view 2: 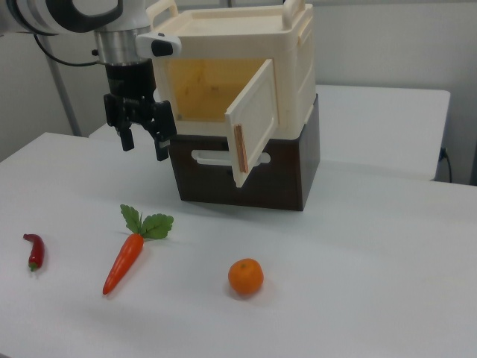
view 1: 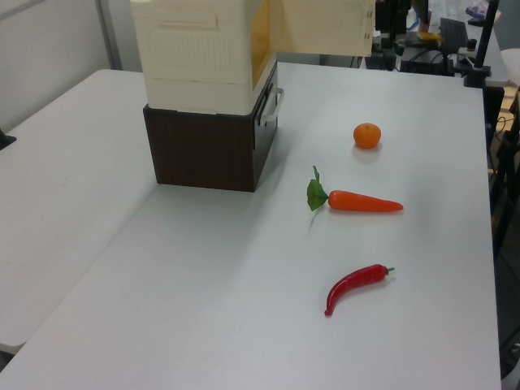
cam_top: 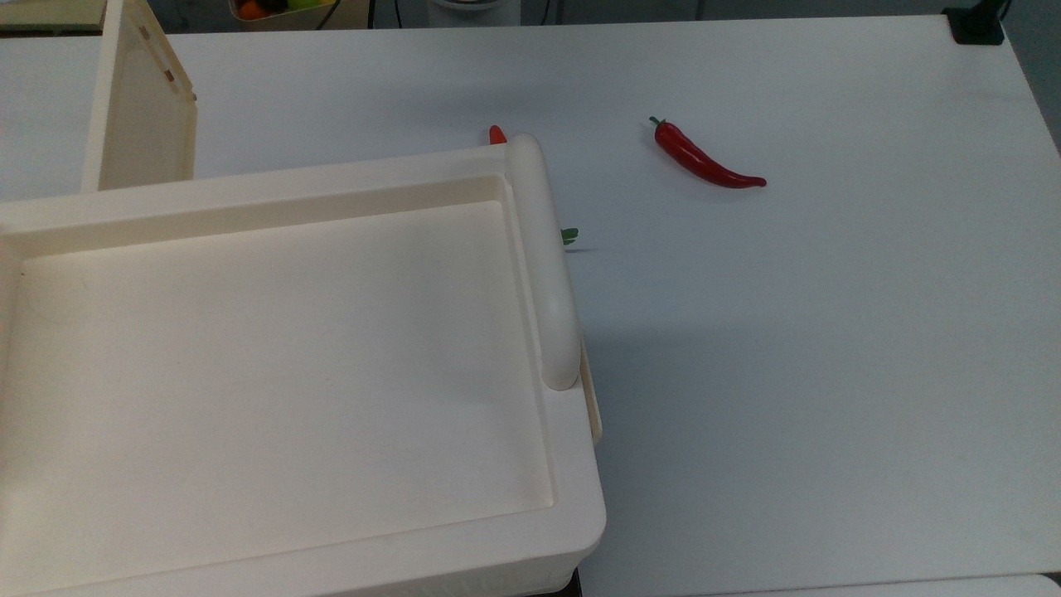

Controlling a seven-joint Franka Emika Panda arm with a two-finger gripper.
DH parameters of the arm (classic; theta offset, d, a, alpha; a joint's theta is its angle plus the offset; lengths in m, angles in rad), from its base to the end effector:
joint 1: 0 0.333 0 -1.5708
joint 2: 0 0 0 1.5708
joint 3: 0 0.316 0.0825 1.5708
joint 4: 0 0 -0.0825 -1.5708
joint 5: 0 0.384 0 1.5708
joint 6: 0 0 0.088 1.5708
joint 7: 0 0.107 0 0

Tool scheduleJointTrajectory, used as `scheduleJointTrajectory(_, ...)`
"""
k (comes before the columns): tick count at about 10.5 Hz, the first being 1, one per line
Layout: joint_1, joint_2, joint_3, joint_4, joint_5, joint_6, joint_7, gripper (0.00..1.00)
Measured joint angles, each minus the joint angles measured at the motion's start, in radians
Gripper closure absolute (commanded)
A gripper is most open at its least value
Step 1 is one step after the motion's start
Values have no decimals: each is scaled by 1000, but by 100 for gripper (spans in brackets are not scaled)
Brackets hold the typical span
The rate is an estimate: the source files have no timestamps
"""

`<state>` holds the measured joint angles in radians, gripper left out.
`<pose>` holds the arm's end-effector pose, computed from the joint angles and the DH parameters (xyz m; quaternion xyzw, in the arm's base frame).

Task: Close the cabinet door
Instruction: 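Move the gripper down beside the open cream door's edge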

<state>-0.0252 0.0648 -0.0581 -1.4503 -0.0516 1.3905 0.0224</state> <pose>0.5532 -0.0513 0.6299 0.9961 -0.0558 -0.0630 0.0256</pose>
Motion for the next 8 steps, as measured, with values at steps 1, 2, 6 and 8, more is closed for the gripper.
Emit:
scheduleJointTrajectory(1, 0, 0, 0, 0, 0, 0, 0, 0)
scheduleJointTrajectory(2, 0, 0, 0, 0, 0, 0, 0, 0)
scheduleJointTrajectory(6, 0, -1, 0, 0, 0, 0, 0, 57)
scheduleJointTrajectory(8, 0, -2, 0, 0, 0, 0, -18, 66)
